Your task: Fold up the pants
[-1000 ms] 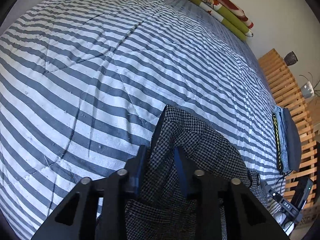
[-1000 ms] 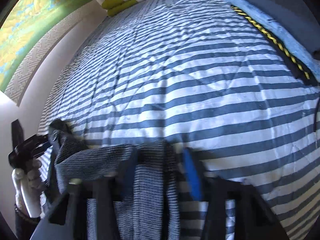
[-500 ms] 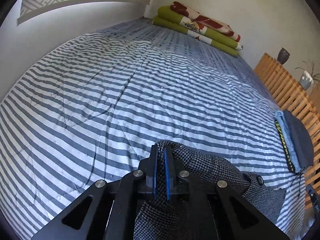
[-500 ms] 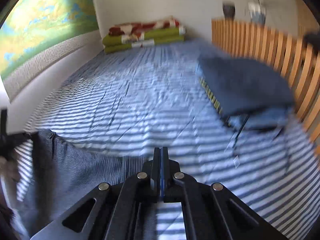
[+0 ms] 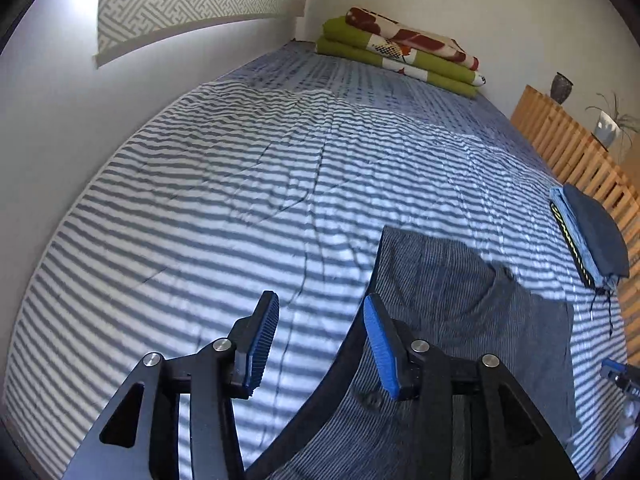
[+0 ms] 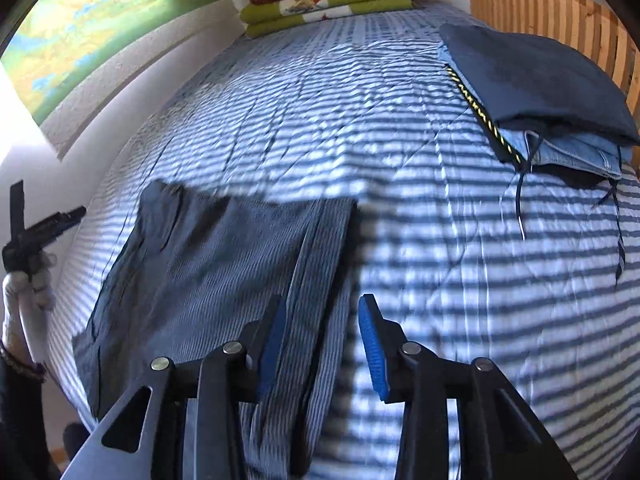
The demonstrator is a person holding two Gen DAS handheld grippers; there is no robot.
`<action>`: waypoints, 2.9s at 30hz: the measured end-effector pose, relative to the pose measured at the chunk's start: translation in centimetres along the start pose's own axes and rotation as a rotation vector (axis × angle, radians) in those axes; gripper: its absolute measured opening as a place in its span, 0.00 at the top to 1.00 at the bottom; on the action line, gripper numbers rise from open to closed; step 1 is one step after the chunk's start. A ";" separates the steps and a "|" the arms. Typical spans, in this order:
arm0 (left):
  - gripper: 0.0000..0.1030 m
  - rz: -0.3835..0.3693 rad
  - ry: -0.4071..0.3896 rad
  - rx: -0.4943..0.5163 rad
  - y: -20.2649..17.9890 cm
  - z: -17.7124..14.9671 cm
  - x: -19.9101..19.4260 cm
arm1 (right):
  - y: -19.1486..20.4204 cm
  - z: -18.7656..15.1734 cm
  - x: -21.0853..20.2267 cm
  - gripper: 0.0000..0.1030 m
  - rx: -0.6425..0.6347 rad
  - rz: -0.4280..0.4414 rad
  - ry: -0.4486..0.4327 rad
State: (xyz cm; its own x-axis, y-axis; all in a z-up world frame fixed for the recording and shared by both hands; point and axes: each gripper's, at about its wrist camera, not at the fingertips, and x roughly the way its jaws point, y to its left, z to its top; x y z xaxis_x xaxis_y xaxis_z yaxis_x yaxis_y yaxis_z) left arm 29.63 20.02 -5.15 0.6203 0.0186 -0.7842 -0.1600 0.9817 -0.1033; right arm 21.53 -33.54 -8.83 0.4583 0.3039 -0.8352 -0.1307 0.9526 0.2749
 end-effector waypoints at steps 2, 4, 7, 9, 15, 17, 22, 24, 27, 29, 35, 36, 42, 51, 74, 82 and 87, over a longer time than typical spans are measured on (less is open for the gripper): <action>0.52 0.030 0.024 0.016 1.5 -2.8 -2.1 | 0.5 -2.5 -0.5 0.66 -0.009 0.015 0.036; 0.51 0.062 0.051 0.014 3.1 -5.6 -3.4 | 1.3 -4.9 -0.5 0.66 -0.016 0.012 0.070; 0.51 0.090 0.117 -0.011 5.4 -9.6 -3.6 | 3.0 -8.1 -0.4 0.66 -0.036 0.019 0.117; 0.51 0.095 0.164 -0.050 6.7 -12.0 -3.0 | 4.2 -9.9 -0.3 0.66 -0.055 0.023 0.125; 0.51 0.093 0.209 -0.073 6.9 -13.5 -1.5 | 7.3 -12.7 1.3 0.57 -0.192 -0.045 0.209; 0.51 0.068 0.176 -0.051 5.5 -11.5 -1.8 | 7.2 -11.5 0.3 0.57 -0.178 -0.017 0.185; 0.42 -0.026 0.141 -0.021 0.6 -4.5 0.9 | 5.0 -5.0 -1.0 0.52 -0.064 -0.004 0.039; 0.38 -0.041 0.135 -0.020 -1.0 -2.2 2.6 | 3.3 -1.6 0.2 0.43 -0.019 -0.013 -0.003; 0.34 -0.088 0.147 -0.038 -3.7 1.3 6.4 | 0.3 2.4 3.2 0.42 0.068 -0.046 -0.021; 0.32 -0.108 0.152 -0.051 -4.9 3.1 8.5 | -2.0 4.6 5.4 0.42 0.152 -0.028 -0.010; 0.23 -0.127 0.194 -0.190 -5.7 6.9 15.0 | -5.7 8.2 10.1 0.42 0.319 0.070 0.017; 0.22 -0.130 0.208 -0.212 -5.6 7.2 16.1 | -5.7 8.5 10.8 0.42 0.319 0.080 0.026; 0.73 -0.196 0.282 -0.241 -6.2 7.8 20.0 | -4.4 9.7 11.9 0.71 0.234 0.096 0.042; 0.92 -0.222 0.172 -0.177 -5.9 7.4 14.9 | -2.5 8.8 5.6 0.81 0.180 0.094 -0.089; 0.93 -0.262 0.067 -0.299 10.0 -11.1 -6.8 | 16.0 -12.0 -10.1 0.82 -0.297 0.211 -0.145; 0.92 -0.262 0.113 -0.372 13.7 -16.6 -6.0 | 19.9 -18.8 -7.4 0.82 -0.429 0.220 -0.002; 0.92 -0.239 0.120 -0.370 13.8 -17.2 -5.5 | 20.0 -20.1 -8.4 0.82 -0.448 0.244 0.031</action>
State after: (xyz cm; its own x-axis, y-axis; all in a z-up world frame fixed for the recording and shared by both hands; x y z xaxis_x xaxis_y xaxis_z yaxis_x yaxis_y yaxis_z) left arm 10.79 30.23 -12.82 0.5833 -0.2439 -0.7748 -0.3005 0.8214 -0.4847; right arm -2.63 -16.67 -5.88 0.3418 0.5121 -0.7880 -0.5978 0.7655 0.2382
